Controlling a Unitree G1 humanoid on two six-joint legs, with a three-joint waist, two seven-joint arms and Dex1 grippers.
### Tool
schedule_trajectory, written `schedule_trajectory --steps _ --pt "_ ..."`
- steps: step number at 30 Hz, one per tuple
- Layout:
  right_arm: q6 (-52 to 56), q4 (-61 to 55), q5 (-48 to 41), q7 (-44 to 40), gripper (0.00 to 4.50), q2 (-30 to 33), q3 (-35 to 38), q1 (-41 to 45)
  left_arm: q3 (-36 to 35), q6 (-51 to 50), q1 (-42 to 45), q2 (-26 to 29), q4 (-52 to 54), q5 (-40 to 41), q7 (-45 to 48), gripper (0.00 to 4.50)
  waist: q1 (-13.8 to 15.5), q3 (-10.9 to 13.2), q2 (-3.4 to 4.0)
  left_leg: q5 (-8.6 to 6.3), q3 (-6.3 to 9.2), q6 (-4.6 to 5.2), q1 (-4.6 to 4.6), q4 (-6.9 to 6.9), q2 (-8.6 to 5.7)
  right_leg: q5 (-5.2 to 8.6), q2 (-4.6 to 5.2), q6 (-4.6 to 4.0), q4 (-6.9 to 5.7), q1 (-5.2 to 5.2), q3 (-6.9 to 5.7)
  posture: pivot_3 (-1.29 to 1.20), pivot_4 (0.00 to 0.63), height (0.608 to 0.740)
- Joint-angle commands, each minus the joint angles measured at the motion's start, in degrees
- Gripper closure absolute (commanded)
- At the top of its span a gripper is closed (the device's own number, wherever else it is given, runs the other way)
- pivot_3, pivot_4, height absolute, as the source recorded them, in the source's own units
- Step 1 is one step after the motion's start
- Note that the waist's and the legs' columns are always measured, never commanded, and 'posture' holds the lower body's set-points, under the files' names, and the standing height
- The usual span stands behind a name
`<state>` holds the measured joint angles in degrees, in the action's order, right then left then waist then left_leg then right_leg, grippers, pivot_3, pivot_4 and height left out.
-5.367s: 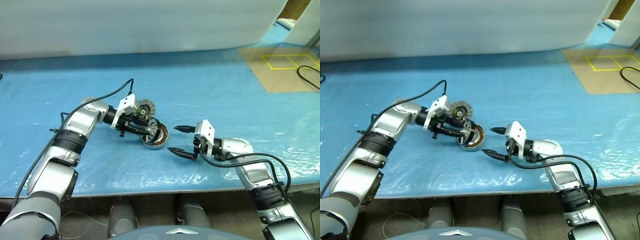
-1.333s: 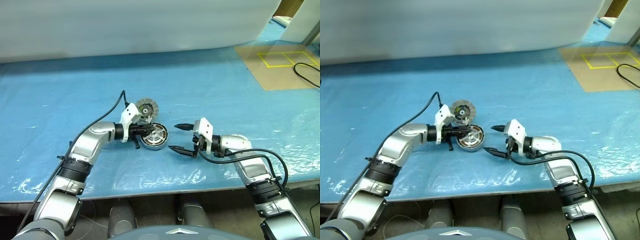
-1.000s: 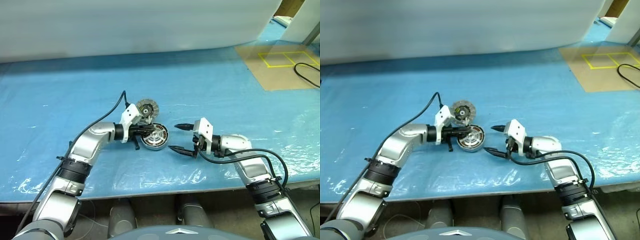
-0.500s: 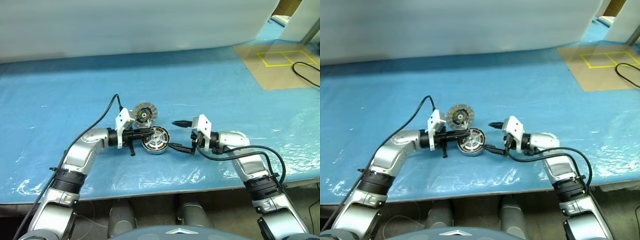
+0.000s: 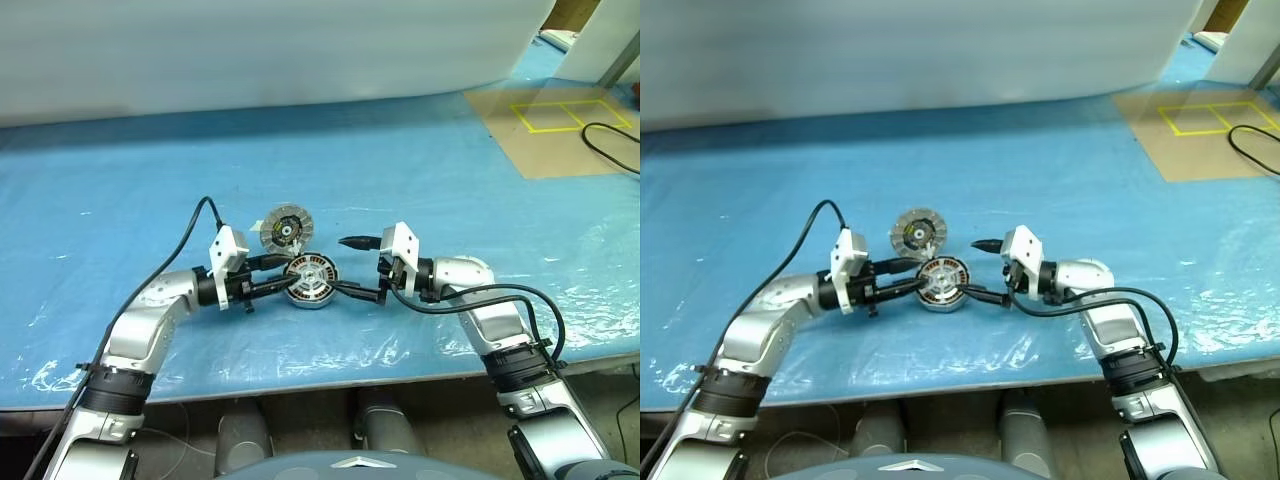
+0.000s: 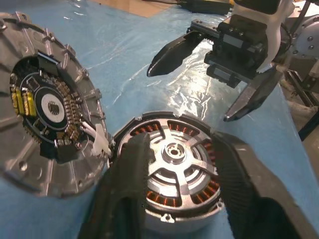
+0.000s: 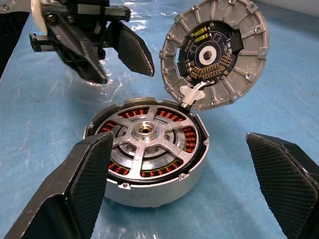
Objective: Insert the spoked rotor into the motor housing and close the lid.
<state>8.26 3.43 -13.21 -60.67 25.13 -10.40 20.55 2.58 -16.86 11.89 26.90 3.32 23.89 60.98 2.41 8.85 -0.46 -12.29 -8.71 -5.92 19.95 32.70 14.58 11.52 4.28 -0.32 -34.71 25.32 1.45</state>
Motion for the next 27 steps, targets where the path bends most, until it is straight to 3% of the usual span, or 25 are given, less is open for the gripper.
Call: schedule_trajectory --steps 1,4,5,19,22,27 --pt "-0.07 0.09 -1.23 -0.68 0.00 -0.70 0.04 1.60 -2.65 3.37 -2.63 0.31 2.94 0.91 -1.01 1.15 -0.02 0.00 0.00 0.00 0.00 0.00 0.00 0.00 0.00 0.00 0.00 0.00 0.00 0.00 0.00 0.00 0.150 0.740" --pt "0.28 1.09 -1.46 -1.15 0.00 -1.31 -0.05 2.53 -3.91 6.44 -5.02 -0.08 3.48 0.50 -2.38 0.14 -0.02 0.00 0.00 0.00 -0.01 0.01 0.00 0.01 0.00 0.00 0.00 0.00 -0.01 0.00 0.00 0.00 0.150 0.740" --pt "0.38 1.33 -1.57 -1.31 0.00 -1.39 -0.04 2.73 -4.20 7.21 -5.66 -0.21 3.75 0.42 -2.89 0.05 -0.02 0.00 0.00 0.00 -0.01 0.01 -0.01 0.01 0.01 0.00 0.00 0.00 -0.01 0.00 0.00 0.00 0.150 0.740" --pt "2.01 4.47 -1.82 -3.14 0.00 -2.03 0.35 4.93 -10.81 3.36 -9.83 0.99 3.67 3.61 -9.67 0.05 -0.05 0.00 0.00 0.00 -0.02 0.01 -0.03 0.04 0.04 0.00 -0.02 0.00 -0.05 0.00 0.00 0.00 0.150 0.740" --pt "1.96 4.05 -1.71 -3.14 0.00 -1.86 0.40 4.37 -13.36 2.21 -10.22 1.73 2.78 5.31 -9.78 0.65 -0.06 0.00 0.00 0.00 -0.02 0.01 -0.04 0.03 0.05 0.00 -0.04 0.00 -0.04 0.00 0.00 0.00 0.150 0.740" --pt "1.85 3.58 -1.44 -3.00 0.00 -1.60 0.21 3.86 -16.83 1.00 -8.59 1.20 -0.65 7.44 -12.10 2.34 -0.03 0.00 0.00 0.00 -0.03 0.01 -0.04 0.04 0.05 0.00 -0.05 0.00 -0.05 0.00 -0.01 0.00 0.150 0.740"
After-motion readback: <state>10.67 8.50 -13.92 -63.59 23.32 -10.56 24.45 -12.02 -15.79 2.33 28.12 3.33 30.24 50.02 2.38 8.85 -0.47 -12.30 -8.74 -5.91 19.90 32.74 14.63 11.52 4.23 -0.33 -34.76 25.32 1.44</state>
